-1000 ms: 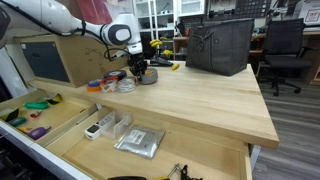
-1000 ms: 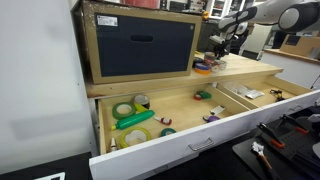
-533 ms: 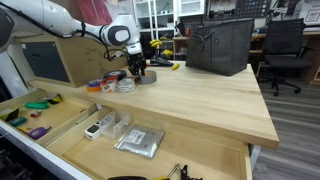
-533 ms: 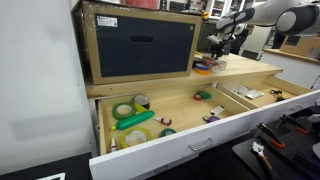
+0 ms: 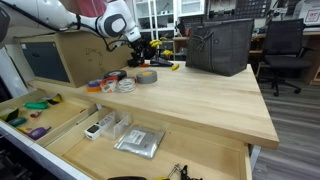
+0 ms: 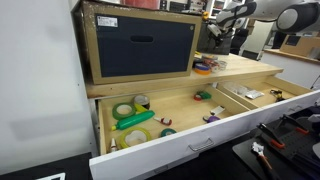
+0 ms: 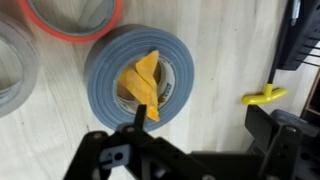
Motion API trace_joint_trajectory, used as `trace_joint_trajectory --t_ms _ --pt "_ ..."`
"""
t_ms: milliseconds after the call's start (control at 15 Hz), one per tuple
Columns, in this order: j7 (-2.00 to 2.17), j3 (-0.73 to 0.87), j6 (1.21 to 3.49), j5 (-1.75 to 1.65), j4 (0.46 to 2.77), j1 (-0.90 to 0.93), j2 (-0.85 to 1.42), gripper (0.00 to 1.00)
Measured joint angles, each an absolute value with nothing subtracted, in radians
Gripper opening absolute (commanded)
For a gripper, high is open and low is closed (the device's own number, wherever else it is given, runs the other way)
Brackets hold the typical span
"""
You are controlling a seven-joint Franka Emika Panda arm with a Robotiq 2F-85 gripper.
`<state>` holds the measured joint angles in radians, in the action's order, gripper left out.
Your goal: Remove the grey tape from the drawer
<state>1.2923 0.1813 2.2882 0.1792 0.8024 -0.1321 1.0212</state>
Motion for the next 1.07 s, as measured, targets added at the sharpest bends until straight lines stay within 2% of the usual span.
trace_joint_trajectory --t_ms 267,600,1067 --pt "1.154 0.127 2.246 0.196 0.803 -0.146 0.928 1.00" --pt "0.958 0.028 2.034 0.257 0.828 -0.202 0.782 1.00" --pt "0.654 -0.003 1.820 0.236 1.072 -0.245 0.566 1.00"
